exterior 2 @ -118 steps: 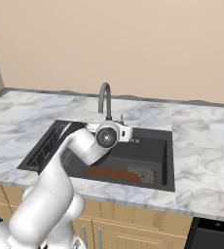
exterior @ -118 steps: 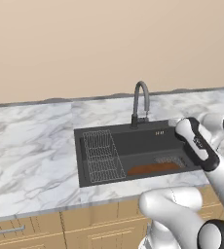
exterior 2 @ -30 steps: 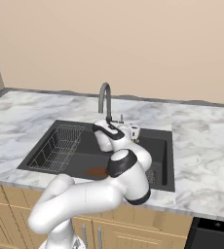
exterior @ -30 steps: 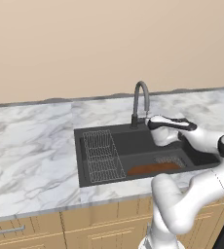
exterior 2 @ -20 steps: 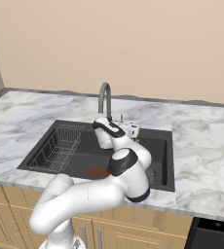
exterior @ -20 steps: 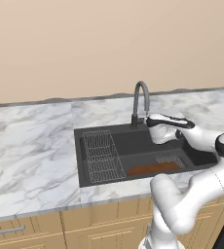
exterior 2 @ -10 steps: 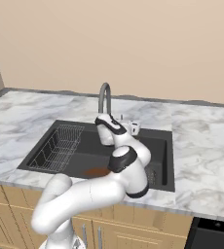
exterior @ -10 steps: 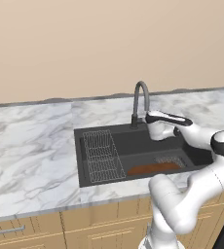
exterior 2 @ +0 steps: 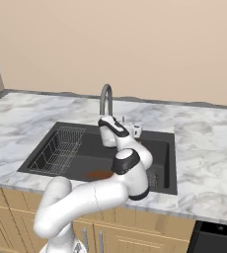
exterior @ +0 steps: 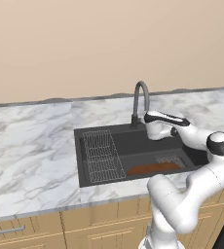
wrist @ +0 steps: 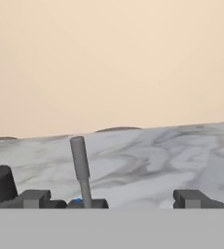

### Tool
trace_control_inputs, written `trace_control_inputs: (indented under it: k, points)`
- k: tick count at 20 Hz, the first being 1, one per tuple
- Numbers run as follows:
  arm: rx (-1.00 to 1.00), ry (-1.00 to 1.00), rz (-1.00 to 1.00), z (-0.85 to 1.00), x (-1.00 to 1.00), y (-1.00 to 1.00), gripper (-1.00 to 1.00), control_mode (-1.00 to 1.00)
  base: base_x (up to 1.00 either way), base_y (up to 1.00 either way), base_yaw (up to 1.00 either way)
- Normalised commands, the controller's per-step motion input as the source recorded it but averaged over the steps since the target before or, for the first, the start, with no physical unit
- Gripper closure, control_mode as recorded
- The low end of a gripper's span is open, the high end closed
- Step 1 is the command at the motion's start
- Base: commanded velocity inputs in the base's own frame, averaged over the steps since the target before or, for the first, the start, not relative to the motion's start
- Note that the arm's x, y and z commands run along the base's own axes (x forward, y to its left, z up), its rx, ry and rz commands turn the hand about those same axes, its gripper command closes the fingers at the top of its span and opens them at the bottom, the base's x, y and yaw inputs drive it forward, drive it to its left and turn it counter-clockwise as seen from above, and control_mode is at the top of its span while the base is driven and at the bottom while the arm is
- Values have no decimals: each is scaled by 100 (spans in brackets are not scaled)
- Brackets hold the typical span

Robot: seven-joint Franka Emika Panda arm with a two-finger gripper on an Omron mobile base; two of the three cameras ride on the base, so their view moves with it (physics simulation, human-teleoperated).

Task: Turn on the sink faucet with hot water and rinse the cutting board for ten seconds, then turn off the faucet. Push the cutting board to reach the water if necessary.

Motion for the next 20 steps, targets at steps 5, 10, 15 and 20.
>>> trace_control_inputs:
  k: [5,10,15,20]
  points:
    - [0,-1,0,-17,4,0,-100,-100,0,0,0]
    - [0,-1,0,-9,11,0,-100,-100,0,0,0]
    - [0,-1,0,0,18,0,-100,-100,0,0,0]
    - [0,-2,0,0,20,0,-100,-100,0,0,0]
